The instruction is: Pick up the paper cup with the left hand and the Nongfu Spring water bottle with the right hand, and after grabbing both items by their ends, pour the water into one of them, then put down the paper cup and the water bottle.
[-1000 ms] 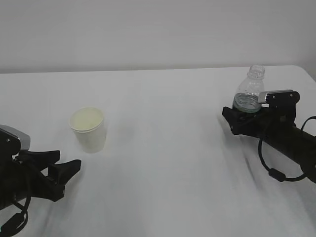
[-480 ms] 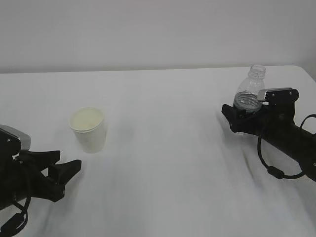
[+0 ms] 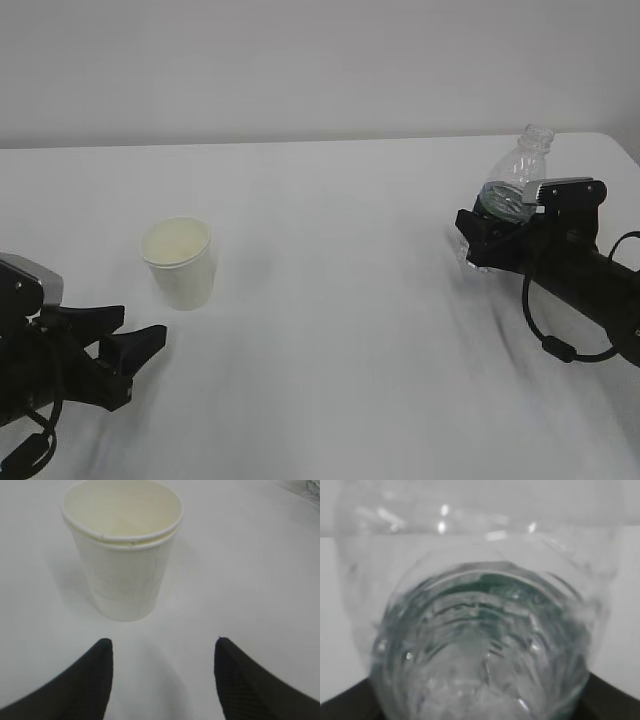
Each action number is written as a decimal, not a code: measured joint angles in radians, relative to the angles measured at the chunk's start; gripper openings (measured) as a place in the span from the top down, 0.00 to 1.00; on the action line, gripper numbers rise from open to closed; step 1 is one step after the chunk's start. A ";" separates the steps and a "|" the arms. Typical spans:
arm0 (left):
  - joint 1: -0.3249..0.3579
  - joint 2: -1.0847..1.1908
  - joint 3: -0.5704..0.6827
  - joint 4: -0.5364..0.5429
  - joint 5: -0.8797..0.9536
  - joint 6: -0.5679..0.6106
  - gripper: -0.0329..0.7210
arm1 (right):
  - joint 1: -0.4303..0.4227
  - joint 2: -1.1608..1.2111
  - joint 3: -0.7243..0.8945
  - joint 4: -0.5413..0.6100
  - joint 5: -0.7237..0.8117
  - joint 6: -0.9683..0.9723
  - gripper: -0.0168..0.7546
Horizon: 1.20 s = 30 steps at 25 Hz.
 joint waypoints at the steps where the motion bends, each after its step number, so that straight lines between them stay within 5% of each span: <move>1: 0.000 0.000 0.000 0.000 0.000 0.000 0.35 | 0.000 0.000 0.000 0.000 0.000 0.000 0.38; 30: 0.000 0.000 0.000 0.003 0.000 0.000 0.35 | 0.002 -0.057 0.016 -0.097 0.021 -0.090 0.42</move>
